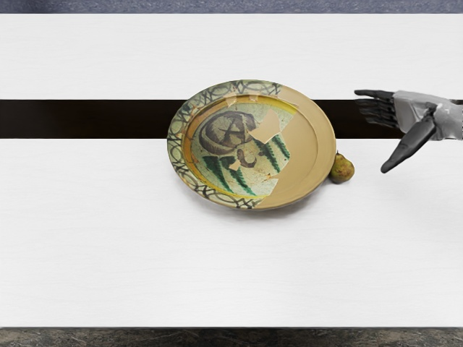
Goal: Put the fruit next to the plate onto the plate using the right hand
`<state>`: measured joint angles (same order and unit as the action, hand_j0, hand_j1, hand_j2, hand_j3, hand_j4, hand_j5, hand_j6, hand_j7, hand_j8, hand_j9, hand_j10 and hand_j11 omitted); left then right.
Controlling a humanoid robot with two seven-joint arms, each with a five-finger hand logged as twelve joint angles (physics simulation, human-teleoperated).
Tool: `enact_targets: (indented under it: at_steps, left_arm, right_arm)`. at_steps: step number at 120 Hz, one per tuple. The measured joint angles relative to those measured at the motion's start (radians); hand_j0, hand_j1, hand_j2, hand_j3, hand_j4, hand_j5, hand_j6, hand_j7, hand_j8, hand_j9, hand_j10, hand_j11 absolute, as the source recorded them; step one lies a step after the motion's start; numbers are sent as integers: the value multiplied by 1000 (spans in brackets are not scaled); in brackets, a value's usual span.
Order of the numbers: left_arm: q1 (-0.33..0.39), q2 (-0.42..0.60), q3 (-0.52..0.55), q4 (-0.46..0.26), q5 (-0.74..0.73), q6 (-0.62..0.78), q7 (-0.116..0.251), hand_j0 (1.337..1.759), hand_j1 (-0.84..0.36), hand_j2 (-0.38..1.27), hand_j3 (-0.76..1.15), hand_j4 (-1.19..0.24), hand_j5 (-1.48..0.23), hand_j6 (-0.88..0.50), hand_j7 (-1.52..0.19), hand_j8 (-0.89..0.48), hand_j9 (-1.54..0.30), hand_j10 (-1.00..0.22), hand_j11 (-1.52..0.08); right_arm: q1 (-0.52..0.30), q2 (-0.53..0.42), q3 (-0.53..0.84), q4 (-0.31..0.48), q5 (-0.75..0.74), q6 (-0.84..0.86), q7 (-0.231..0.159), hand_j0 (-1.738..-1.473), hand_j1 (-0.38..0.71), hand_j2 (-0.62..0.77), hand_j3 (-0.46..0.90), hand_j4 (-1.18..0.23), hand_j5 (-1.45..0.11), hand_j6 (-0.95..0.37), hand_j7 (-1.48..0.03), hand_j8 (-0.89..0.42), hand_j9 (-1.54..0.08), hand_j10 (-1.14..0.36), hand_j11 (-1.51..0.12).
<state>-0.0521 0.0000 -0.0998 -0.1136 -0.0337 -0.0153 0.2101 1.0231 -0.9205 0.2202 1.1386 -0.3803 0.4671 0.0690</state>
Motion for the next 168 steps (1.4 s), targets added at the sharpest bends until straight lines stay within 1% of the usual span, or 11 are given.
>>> enact_targets:
  at_steps: [18, 23, 34, 38, 54, 63, 70, 96, 116, 147, 168]
  left_arm:
    - [0, 0, 0, 0, 0, 0, 0, 1658, 331, 3, 0, -15, -20, -16, -20, -16, -19, -15, -19]
    - [0, 0, 0, 0, 0, 0, 0, 1658, 331, 3, 0, -15, -20, -16, -20, -16, -19, -15, -19]
    - [0, 0, 0, 0, 0, 0, 0, 1658, 331, 3, 0, -15, -19, -15, -19, -15, -19, -15, -19]
    - [0, 0, 0, 0, 0, 0, 0, 1658, 331, 3, 0, -15, -19, -15, -19, -15, -19, -15, -19]
    - [0, 0, 0, 0, 0, 0, 0, 1658, 331, 3, 0, -15, -19, -16, -19, -15, -19, -15, -19]
    - [0, 0, 0, 0, 0, 0, 0, 1658, 331, 3, 0, -15, -19, -16, -19, -15, -19, -15, -19]
    - [0, 0, 0, 0, 0, 0, 0, 1658, 331, 3, 0, -15, -19, -15, -19, -15, -19, -15, -19]
    - [0, 0, 0, 0, 0, 0, 0, 1658, 331, 3, 0, -15, -20, -16, -19, -16, -19, -15, -19]
    - [0, 0, 0, 0, 0, 0, 0, 1658, 331, 3, 0, -16, -20, -16, -20, -16, -19, -15, -19]
    - [0, 0, 0, 0, 0, 0, 0, 1658, 331, 3, 0, -16, -20, -16, -20, -16, -20, -15, -20]
    - [0, 0, 0, 0, 0, 0, 0, 1658, 331, 3, 0, -16, -20, -16, -20, -16, -20, -15, -19]
  right_arm:
    - [-100, 32, -2, -16, -11, -112, 75, -1658, -349, 2, 0, -2, 0, -3, 0, -3, 0, -2, 0]
    - [-126, 36, -5, -17, -14, -157, 113, -1658, -349, 2, 0, -2, 0, -3, 0, -2, 0, -2, 0]
    - [-190, 41, -6, -16, -20, -220, 230, -1658, -349, 2, 0, -2, 0, -3, 0, -2, 0, -2, 0]
    - [-207, 47, -5, -17, -20, -234, 263, -1658, -349, 3, 0, -2, 0, -2, 0, -2, 0, -1, 0]
    - [-268, 132, -4, -14, -24, -363, 356, -1658, -349, 3, 0, -1, 0, -2, 0, -1, 0, -1, 0]
    - [-304, 154, -1, -13, -21, -421, 407, -1658, -349, 3, 0, -1, 0, -2, 0, -1, 0, -1, 0]
    - [-329, 164, 1, -14, -18, -458, 435, -1658, -349, 3, 0, -1, 0, -2, 0, -1, 0, -1, 0]
    - [-388, 207, 2, -18, -14, -547, 479, -1658, -322, -1, 0, -24, -31, -25, -31, -24, -31, -24, -31]
    - [-388, 222, 2, -33, -23, -578, 483, -1658, -232, -16, 0, -99, -129, -99, -128, -99, -128, -99, -128]
    - [-399, 294, 2, -39, -18, -656, 492, -1658, -69, -44, 0, -236, -306, -236, -306, -236, -306, -236, -306]
    - [-431, 304, 9, -40, 20, -685, 522, -1658, 3, -56, 0, -296, -383, -296, -383, -296, -383, -295, -383]
